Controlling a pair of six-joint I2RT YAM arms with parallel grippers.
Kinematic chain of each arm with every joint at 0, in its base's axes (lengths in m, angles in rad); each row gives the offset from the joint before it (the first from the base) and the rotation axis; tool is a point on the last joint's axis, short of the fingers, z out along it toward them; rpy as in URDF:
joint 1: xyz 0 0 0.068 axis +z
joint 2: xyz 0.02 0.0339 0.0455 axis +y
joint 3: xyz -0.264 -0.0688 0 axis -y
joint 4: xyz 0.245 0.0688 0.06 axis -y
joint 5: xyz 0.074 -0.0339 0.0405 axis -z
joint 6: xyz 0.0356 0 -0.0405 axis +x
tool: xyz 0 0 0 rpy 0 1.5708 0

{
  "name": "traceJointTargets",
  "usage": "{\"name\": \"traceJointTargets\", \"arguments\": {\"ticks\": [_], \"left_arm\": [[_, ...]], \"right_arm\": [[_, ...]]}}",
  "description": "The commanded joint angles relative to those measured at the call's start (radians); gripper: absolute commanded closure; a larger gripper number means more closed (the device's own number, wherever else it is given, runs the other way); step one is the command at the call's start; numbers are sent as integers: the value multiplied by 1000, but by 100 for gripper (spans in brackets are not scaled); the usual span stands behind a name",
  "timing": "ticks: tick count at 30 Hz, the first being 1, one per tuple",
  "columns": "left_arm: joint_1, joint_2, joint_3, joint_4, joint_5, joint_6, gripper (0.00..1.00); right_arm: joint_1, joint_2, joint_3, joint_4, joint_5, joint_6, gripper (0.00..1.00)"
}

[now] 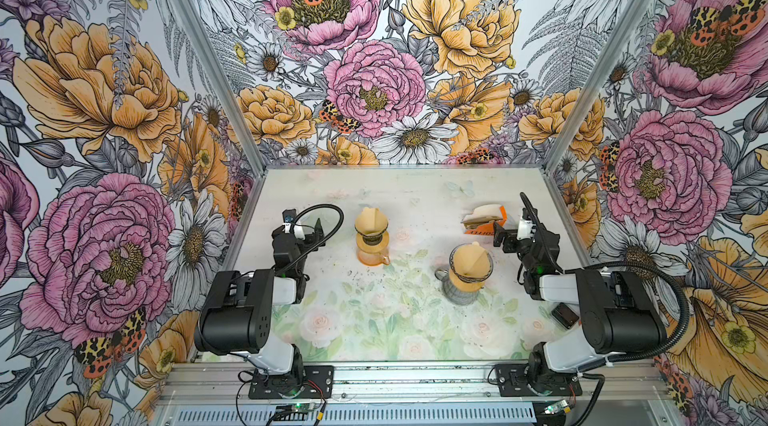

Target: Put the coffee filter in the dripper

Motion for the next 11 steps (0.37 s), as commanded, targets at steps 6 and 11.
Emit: {"name": "traceJointTargets", "arguments": {"ticks": [6, 11], "left_arm": [[1, 0, 15, -8, 16, -7, 1], [0, -1, 12, -4, 17, -7, 1]], "right_arm": [[6, 8, 3, 18, 38, 12, 1], [9, 9, 4, 16, 44, 12, 0]]}}
